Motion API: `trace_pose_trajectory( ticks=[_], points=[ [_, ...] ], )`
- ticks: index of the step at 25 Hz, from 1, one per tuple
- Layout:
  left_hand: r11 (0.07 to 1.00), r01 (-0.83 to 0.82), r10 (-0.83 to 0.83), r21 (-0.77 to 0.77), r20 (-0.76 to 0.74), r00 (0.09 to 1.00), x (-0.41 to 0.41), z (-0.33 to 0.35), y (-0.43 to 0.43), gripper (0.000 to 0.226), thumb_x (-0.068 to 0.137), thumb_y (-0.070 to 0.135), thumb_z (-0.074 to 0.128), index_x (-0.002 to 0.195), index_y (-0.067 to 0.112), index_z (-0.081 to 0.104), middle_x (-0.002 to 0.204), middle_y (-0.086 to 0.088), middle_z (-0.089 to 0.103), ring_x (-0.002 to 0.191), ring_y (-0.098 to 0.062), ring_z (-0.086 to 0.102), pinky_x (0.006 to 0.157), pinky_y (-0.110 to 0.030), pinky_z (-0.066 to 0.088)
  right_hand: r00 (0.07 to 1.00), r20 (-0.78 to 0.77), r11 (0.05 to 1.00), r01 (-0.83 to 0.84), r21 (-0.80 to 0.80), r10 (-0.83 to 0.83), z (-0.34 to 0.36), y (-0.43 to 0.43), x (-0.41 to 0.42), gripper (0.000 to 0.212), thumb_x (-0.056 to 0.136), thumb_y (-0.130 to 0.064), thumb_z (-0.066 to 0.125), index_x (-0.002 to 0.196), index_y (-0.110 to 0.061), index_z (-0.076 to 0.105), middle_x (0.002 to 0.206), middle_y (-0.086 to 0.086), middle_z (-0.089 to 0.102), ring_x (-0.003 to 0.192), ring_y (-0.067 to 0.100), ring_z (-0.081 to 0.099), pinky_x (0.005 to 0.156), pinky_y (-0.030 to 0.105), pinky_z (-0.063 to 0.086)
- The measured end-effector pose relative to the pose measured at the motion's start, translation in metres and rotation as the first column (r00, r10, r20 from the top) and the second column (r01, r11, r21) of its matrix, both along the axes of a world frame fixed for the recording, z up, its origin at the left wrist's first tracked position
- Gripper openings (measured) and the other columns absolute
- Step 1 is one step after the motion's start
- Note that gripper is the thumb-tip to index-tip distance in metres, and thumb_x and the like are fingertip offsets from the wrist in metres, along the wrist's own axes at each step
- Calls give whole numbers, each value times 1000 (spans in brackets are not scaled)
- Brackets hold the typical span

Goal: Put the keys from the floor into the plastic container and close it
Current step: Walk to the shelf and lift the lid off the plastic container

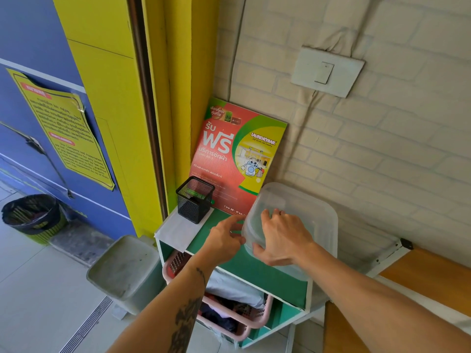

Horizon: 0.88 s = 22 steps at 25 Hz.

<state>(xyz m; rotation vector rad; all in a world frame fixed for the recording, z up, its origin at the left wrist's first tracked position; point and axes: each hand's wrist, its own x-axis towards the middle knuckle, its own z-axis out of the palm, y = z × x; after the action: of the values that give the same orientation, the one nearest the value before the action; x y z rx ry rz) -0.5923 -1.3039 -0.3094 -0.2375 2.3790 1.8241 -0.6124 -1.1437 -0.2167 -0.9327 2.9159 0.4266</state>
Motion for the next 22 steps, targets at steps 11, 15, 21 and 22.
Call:
trace_pose_trajectory(
  ticks=[11, 15, 21, 22],
  points=[
    [997, -51, 51, -65, 4, 999, 4, 4, 2, 45, 80, 0, 62, 110, 35, 68, 100, 11, 74, 88, -12, 71, 81, -39, 60, 988, 132, 986, 96, -136, -78, 22, 15, 2, 67, 83, -62, 48, 128, -12, 44, 126, 13, 55, 113, 34, 55, 86, 43, 47],
    [943, -227, 198, -242, -140, 970, 4, 29, 5, 34, 86, 3, 52, 112, 19, 67, 110, 0, 70, 95, -26, 67, 83, -38, 56, 987, 116, 975, 130, -178, -110, 10, 34, 11, 75, 90, -57, 44, 149, -12, 29, 149, 13, 39, 134, 33, 39, 108, 48, 36],
    [767, -114, -49, -631, -235, 971, -10, 69, 47, 42, 91, 32, 47, 130, 16, 49, 128, -4, 55, 110, -28, 57, 91, -44, 50, 924, 20, 897, 375, -234, -381, -9, 78, 12, 72, 94, -52, 31, 151, -11, 21, 151, 20, 32, 137, 38, 32, 112, 56, 28],
    [735, -65, -79, -675, -181, 980, -12, 69, 54, 44, 91, 35, 45, 130, 14, 46, 129, -6, 53, 111, -28, 55, 92, -45, 48, 894, 50, 857, 441, -267, -445, -13, 83, 13, 73, 95, -52, 31, 153, -11, 17, 155, 22, 26, 141, 40, 27, 114, 55, 26]
  ],
)
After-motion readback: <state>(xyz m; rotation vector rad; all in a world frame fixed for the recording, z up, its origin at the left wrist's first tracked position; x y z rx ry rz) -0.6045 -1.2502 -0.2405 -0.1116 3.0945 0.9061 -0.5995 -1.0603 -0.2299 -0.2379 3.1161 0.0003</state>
